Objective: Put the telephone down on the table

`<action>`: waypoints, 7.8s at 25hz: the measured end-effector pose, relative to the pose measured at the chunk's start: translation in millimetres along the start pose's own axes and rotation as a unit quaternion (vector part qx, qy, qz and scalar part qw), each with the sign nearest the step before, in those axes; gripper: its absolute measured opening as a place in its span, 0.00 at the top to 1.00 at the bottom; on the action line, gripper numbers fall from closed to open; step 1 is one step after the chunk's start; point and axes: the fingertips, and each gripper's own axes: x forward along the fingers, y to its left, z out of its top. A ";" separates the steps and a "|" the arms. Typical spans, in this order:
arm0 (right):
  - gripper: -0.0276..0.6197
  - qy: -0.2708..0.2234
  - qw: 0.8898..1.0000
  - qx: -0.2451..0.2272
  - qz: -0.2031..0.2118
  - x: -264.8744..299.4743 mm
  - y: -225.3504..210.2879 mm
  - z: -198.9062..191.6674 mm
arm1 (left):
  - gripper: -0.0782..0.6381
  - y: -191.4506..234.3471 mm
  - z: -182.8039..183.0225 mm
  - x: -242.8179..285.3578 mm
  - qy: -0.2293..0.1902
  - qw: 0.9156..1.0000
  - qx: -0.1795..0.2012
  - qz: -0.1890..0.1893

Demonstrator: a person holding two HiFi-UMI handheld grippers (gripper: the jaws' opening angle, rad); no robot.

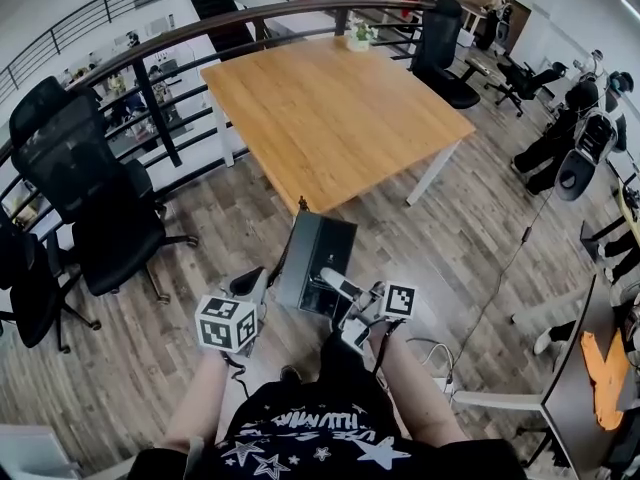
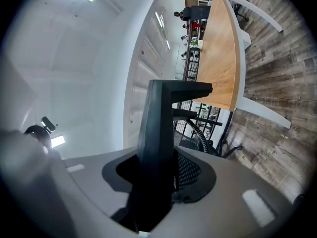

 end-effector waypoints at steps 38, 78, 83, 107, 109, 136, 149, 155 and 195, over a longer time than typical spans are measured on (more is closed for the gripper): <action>0.71 0.128 0.991 0.021 0.044 32.0 -103.7 283.5 | 0.89 11.8 97.0 245.0 0.014 0.991 -0.051 0.125; 0.71 0.143 0.989 0.015 0.019 257.5 -182.8 473.6 | 0.89 230.3 239.9 414.9 -0.012 0.989 -0.081 0.123; 0.71 0.170 0.985 0.018 0.024 279.3 -190.9 480.9 | 0.89 245.5 249.4 421.5 -0.019 0.986 -0.091 0.140; 0.71 0.343 0.938 0.022 0.048 412.4 -270.2 539.8 | 0.89 330.7 276.1 447.1 -0.022 0.946 -0.139 0.294; 0.71 0.350 0.935 0.024 0.045 420.3 -279.2 541.6 | 0.89 339.9 274.2 450.2 -0.022 0.943 -0.143 0.299; 0.71 0.361 0.932 0.027 0.003 475.8 -359.6 539.1 | 0.89 385.6 250.6 478.6 0.003 0.943 -0.161 0.291; 0.71 0.358 0.932 -0.018 -0.053 467.6 -371.2 540.2 | 0.89 374.7 243.3 481.9 0.009 0.943 -0.167 0.287; 0.71 0.365 0.929 -0.047 -0.026 473.5 -357.6 527.8 | 0.89 369.7 241.9 481.5 0.011 0.944 -0.167 0.285; 0.53 0.348 0.886 -0.249 -0.179 459.4 -380.2 546.9 | 0.89 334.2 234.9 466.3 0.016 0.946 -0.166 0.280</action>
